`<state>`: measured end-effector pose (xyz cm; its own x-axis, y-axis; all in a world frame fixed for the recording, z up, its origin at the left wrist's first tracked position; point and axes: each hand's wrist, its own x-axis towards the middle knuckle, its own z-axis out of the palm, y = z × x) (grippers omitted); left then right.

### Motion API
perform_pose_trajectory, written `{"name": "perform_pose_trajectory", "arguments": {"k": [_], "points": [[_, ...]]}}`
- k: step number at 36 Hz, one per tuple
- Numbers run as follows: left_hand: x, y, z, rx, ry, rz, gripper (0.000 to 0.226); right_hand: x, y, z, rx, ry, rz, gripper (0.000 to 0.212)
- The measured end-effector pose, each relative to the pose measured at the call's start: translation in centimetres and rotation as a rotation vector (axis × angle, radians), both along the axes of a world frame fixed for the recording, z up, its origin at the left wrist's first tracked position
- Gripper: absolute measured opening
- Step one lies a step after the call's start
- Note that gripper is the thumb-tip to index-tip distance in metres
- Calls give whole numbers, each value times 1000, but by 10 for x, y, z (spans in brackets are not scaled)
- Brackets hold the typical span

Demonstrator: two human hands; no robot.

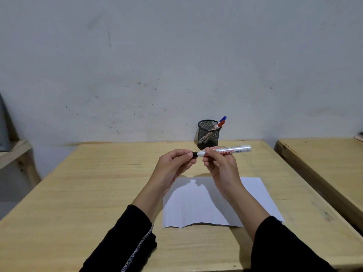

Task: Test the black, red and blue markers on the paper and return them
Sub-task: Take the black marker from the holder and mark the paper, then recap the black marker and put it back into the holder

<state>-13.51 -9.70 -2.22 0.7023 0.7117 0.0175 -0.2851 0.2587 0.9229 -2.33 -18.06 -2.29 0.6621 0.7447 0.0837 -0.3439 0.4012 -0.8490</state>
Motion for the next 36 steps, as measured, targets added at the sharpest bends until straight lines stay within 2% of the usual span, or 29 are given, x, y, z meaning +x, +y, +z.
{"name": "perform_pose_trajectory", "arguments": {"k": [11,18,25,29,32,36], "points": [[11,-3,6,11,-46,20,7,8,-4,6,59,14,22,8],[15,-8,10,115,-41,54,10,13,-8,7,119,-73,17,13],[26,-5,9,88,-89,53,11,24,-9,11,86,-208,18,10],[31,-1,13,71,-142,147,11,29,-9,16,83,-150,98,6],[34,8,21,63,-172,234,11,42,-12,20,124,-56,42,9],[40,16,36,122,-192,251,11,52,-20,21,66,-216,46,12]]}}
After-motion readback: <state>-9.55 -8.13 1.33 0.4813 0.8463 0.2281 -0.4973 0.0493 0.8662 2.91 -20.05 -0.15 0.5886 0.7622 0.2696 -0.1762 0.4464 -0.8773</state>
